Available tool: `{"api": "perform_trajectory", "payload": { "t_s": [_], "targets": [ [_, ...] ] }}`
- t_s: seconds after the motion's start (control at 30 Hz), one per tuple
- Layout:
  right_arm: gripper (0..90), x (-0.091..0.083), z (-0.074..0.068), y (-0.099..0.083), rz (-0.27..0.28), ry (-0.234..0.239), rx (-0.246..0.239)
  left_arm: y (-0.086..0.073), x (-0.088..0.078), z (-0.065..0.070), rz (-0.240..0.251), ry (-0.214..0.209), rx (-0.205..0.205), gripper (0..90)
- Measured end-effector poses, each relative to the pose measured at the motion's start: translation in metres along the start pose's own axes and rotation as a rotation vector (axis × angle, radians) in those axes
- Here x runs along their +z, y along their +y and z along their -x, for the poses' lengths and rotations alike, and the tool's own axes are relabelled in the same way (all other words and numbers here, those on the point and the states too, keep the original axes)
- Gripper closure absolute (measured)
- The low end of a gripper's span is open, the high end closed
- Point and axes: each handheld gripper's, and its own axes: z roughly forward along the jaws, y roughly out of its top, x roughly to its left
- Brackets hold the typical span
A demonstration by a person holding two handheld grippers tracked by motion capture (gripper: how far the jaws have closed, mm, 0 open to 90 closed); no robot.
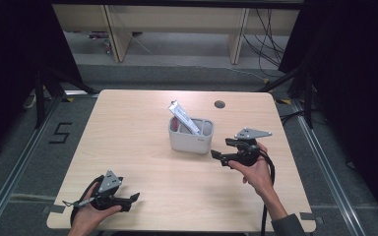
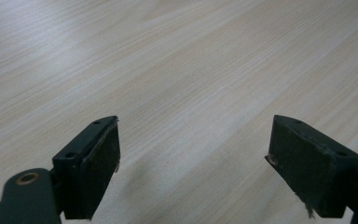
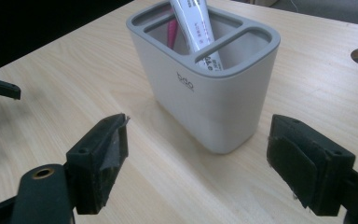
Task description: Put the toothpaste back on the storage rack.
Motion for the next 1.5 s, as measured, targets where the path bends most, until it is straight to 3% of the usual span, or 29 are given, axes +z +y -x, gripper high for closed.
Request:
{"api": "perform_trajectory", "payload": {
  "t_s": [0.03,0.1,0.23,0.4,0.47,0.5,0.53,0.6,0.73,0.77,0.8,0.83,0.87,0.9,1.03,1.1,1.17,1.2,1.43,1.47,1.5],
  "targets": [
    [21.5,0.001,0.001,-0.001,0.008,0.002,-0.018,0.000,0.000,0.000,0.000,-0.001,0.001,16.3],
    [21.3,-0.001,-0.002,-0.003,-0.009,-0.022,0.010,-0.001,-0.001,0.001,0.008,0.001,0.001,16.3],
    [20.8,-0.002,-0.002,-0.007,-0.018,-0.032,-0.029,0.000,-0.001,0.001,0.007,-0.001,-0.006,16.3],
    [20.4,-0.006,-0.004,-0.014,-0.023,-0.023,-0.006,0.000,-0.001,0.001,0.000,0.005,0.007,16.3],
    [20.1,-0.008,-0.004,-0.017,-0.023,-0.040,-0.026,-0.001,-0.001,0.001,-0.001,-0.001,0.004,16.3],
    [19.8,-0.009,-0.007,-0.019,-0.033,-0.025,0.025,-0.001,-0.001,0.001,-0.005,-0.004,0.013,16.3],
    [19.7,-0.008,-0.005,-0.020,-0.027,-0.018,-0.009,-0.001,-0.001,0.001,-0.002,-0.002,0.011,16.3],
    [19.6,-0.011,-0.009,-0.023,-0.032,-0.045,0.008,-0.001,-0.001,0.001,-0.001,0.000,0.011,16.3],
    [19.5,-0.010,-0.010,-0.028,-0.027,-0.033,-0.001,-0.002,-0.001,0.001,0.002,0.003,0.006,16.3],
    [19.5,-0.011,-0.009,-0.028,-0.036,-0.039,-0.024,-0.002,-0.001,0.001,-0.005,0.009,0.015,16.3],
    [19.5,-0.011,-0.013,-0.030,-0.043,-0.035,0.011,-0.002,-0.002,0.001,-0.005,0.010,0.015,16.3],
    [19.4,-0.010,-0.011,-0.031,-0.042,-0.018,-0.025,-0.002,-0.002,0.001,-0.002,0.009,0.011,16.3],
    [19.4,-0.011,-0.014,-0.033,-0.050,-0.027,0.010,-0.002,-0.001,0.001,0.007,0.001,0.003,16.3],
    [19.4,-0.010,-0.014,-0.034,-0.047,-0.018,0.005,-0.002,-0.003,-0.001,-0.010,0.002,0.024,16.3],
    [19.3,-0.009,-0.018,-0.037,-0.061,-0.011,0.012,-0.002,-0.003,0.001,-0.001,0.005,0.000,16.3],
    [19.2,-0.009,-0.018,-0.039,-0.051,-0.024,-0.013,-0.002,-0.002,0.000,-0.001,0.011,0.006,16.3],
    [18.9,-0.009,-0.021,-0.041,-0.061,-0.006,0.017,-0.003,-0.002,0.001,0.004,0.001,-0.001,16.3],
    [18.8,-0.009,-0.020,-0.041,-0.065,-0.015,-0.020,-0.002,-0.002,0.001,-0.001,0.003,-0.003,16.3],
    [18.0,-0.010,-0.025,-0.048,-0.079,-0.014,0.011,-0.002,-0.003,0.000,-0.007,0.012,0.009,16.3],
    [18.0,-0.009,-0.023,-0.049,-0.076,-0.013,-0.014,-0.002,-0.002,0.000,-0.002,0.011,0.010,16.3],
    [17.8,-0.009,-0.026,-0.051,-0.079,0.000,0.026,-0.002,-0.002,0.000,0.000,0.012,0.010,16.3]
  ]
}}
